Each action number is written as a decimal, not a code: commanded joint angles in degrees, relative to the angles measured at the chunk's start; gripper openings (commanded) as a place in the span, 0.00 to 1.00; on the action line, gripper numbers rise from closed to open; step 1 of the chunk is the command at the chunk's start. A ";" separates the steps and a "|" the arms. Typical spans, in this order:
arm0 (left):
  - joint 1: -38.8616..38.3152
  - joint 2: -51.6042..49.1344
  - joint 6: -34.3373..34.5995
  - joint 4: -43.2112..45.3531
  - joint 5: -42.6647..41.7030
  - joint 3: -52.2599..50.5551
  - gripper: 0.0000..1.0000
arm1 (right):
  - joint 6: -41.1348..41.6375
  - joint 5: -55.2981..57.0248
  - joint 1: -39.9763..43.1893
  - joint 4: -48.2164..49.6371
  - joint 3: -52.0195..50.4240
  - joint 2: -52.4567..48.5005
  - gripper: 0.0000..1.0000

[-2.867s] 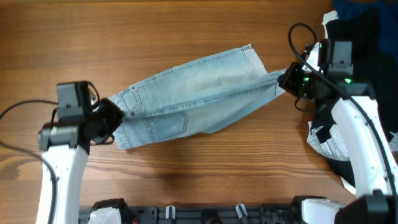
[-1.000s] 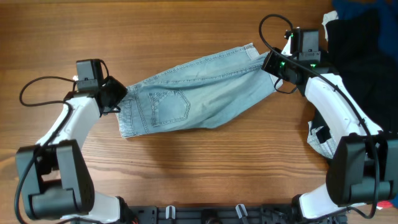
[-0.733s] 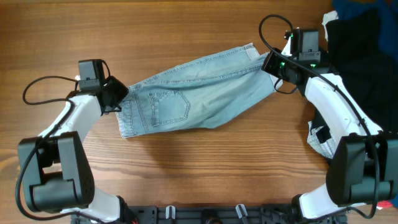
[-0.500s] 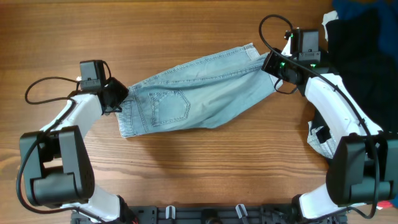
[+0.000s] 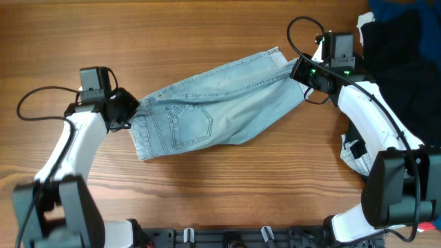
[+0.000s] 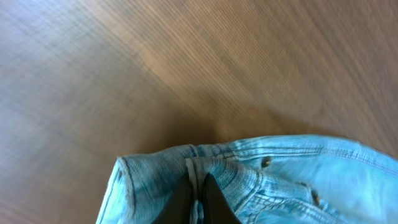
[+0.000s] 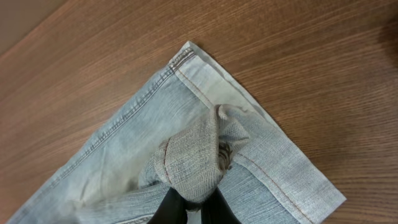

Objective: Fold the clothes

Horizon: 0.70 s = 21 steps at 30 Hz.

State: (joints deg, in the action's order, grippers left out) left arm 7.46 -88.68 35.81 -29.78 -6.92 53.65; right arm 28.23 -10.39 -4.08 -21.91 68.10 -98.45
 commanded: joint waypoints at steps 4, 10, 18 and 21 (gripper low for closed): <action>0.44 5.20 -0.39 -7.23 2.32 0.35 0.04 | 0.44 1.60 0.48 0.92 1.70 -0.94 0.06; 0.44 5.05 -0.46 -7.76 2.34 -0.02 0.04 | 0.44 1.40 0.48 0.66 1.70 -1.51 0.06; 0.44 5.05 -0.46 -7.56 2.29 -0.02 0.15 | 0.44 1.40 0.48 0.48 1.70 -1.53 0.06; 0.44 5.05 -0.46 -7.58 2.29 -0.04 0.13 | 0.42 1.40 0.48 0.48 1.70 -1.53 0.05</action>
State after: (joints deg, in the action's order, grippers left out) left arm 7.51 -83.90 35.83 -37.50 -5.82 53.63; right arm 28.23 -10.39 -4.08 -21.76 68.14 -99.35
